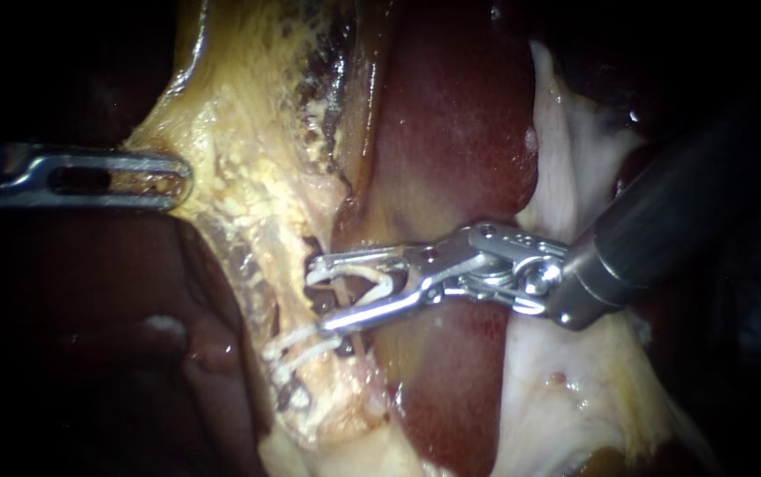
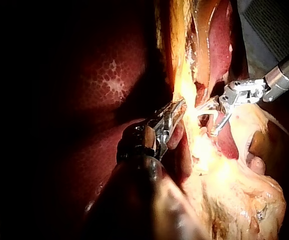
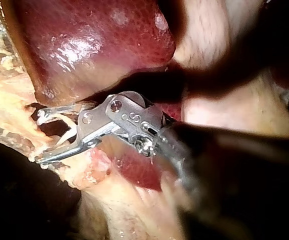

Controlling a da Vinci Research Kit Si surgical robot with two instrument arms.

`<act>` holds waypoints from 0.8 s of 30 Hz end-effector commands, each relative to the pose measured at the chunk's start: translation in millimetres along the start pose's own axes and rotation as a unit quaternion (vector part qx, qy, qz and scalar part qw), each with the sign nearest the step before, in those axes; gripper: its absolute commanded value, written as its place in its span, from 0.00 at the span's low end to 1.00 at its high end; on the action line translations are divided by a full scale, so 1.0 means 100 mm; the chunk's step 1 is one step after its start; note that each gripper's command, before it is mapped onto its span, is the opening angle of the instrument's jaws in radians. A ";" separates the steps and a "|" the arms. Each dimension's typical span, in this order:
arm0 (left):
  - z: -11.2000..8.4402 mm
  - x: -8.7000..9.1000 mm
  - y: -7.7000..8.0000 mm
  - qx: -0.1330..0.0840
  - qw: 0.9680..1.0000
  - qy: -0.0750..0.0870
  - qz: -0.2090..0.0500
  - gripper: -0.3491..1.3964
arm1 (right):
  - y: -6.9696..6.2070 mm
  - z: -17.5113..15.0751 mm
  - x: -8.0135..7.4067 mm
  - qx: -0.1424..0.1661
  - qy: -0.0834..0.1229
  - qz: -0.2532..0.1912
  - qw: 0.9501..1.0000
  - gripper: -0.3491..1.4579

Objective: Clipping third clip left tube

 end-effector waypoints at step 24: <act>-0.001 -0.002 0.006 -0.002 1.000 -0.001 0.000 0.00 | -0.033 0.027 0.007 0.123 0.020 0.044 0.991 0.50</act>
